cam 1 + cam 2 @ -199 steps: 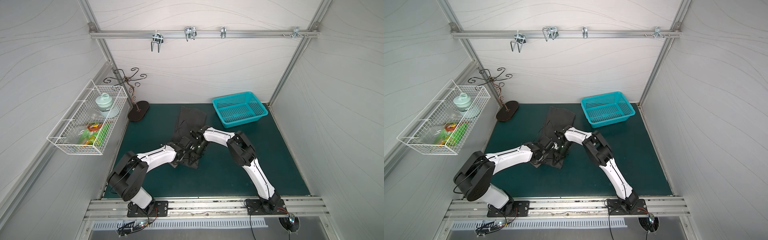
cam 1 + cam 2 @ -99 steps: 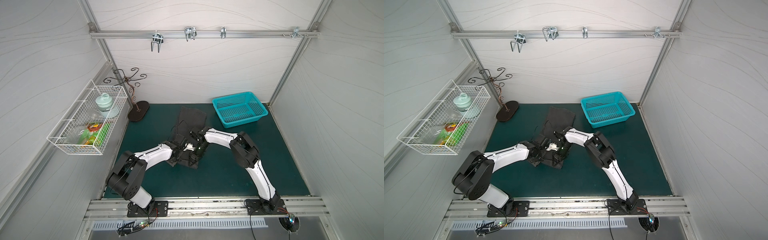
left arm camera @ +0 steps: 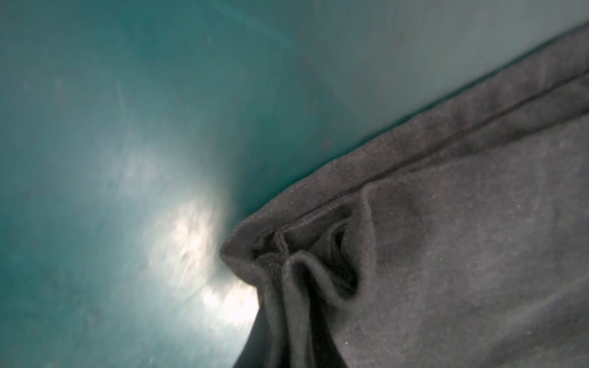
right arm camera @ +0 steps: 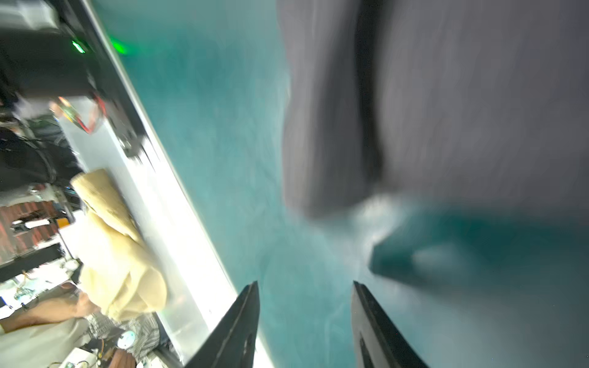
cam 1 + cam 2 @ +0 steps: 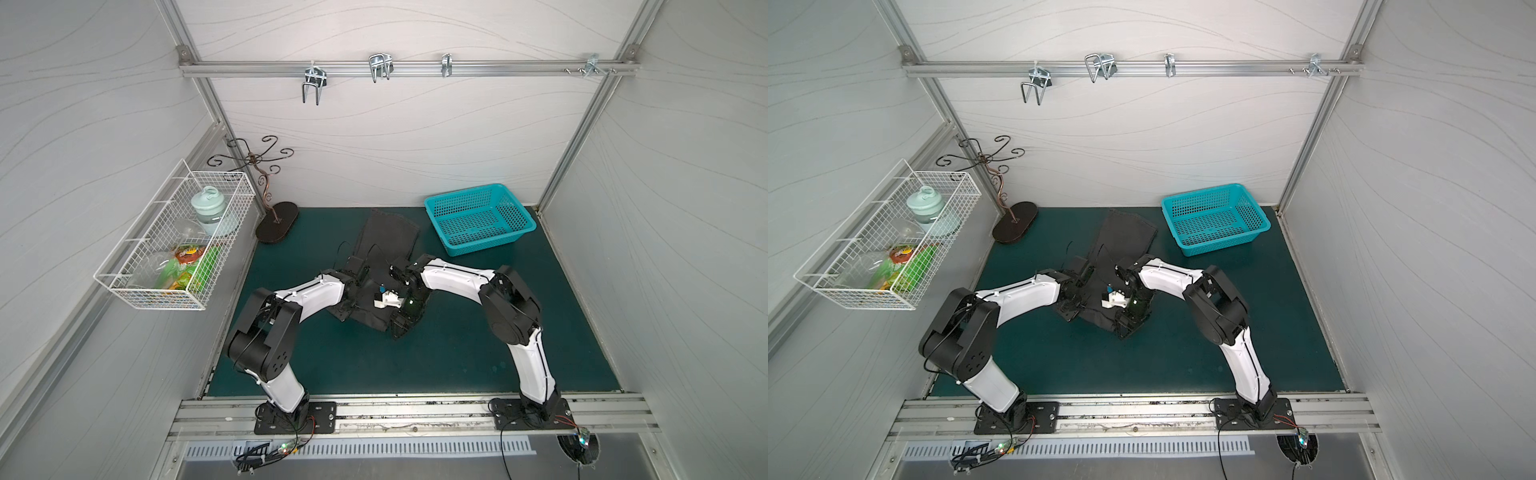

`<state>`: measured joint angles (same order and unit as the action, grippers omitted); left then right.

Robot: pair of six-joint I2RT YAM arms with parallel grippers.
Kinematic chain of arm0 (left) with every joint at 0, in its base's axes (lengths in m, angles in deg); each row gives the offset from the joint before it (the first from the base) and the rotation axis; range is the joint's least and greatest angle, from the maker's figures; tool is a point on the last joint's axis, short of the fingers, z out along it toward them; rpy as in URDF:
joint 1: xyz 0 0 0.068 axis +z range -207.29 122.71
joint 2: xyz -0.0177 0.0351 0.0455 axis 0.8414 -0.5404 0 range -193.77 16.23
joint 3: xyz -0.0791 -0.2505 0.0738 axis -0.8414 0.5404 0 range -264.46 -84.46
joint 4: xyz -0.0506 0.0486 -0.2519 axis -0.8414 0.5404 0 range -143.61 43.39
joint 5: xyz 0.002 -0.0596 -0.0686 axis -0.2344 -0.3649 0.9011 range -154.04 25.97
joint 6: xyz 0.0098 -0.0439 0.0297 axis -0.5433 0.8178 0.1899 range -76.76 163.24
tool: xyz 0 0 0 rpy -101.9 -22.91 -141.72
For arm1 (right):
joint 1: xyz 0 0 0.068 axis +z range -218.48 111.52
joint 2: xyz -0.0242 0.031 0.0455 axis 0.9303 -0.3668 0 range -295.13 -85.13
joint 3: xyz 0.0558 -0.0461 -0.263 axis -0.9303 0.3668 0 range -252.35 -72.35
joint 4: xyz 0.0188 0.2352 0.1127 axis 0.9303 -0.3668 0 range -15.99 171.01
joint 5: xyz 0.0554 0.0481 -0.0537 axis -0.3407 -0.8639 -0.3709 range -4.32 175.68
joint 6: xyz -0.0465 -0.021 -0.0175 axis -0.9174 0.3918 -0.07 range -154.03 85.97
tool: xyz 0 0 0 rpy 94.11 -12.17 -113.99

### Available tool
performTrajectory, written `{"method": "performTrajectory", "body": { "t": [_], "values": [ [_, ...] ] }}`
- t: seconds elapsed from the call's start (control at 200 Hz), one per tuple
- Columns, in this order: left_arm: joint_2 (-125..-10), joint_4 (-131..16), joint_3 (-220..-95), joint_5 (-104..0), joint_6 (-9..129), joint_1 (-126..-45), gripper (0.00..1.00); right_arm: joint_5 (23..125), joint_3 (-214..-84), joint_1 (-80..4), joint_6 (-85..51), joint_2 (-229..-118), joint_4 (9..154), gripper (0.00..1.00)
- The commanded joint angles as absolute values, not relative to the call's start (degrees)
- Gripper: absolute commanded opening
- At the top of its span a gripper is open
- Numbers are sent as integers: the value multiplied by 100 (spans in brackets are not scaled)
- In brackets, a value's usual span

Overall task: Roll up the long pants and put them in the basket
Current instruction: Roll the long pant at the center of the board.

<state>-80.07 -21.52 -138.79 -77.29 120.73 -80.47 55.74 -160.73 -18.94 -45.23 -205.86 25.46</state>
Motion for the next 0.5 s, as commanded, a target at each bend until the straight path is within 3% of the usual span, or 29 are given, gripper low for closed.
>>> {"method": "performTrajectory", "body": {
  "t": [0.0,0.215,0.495],
  "values": [
    [-8418,-2348,-13777,-7844,11965,-7892,0,6005,-15758,-1855,-4174,-20048,2733,50],
    [-8802,-2558,-13918,-7322,11823,-7782,0,6709,-15297,-1550,-3874,-19391,3650,52],
    [-9991,-2511,-14781,-5957,11218,-7679,0,8495,-15091,-653,-3932,-19162,4336,55]
  ]
}}
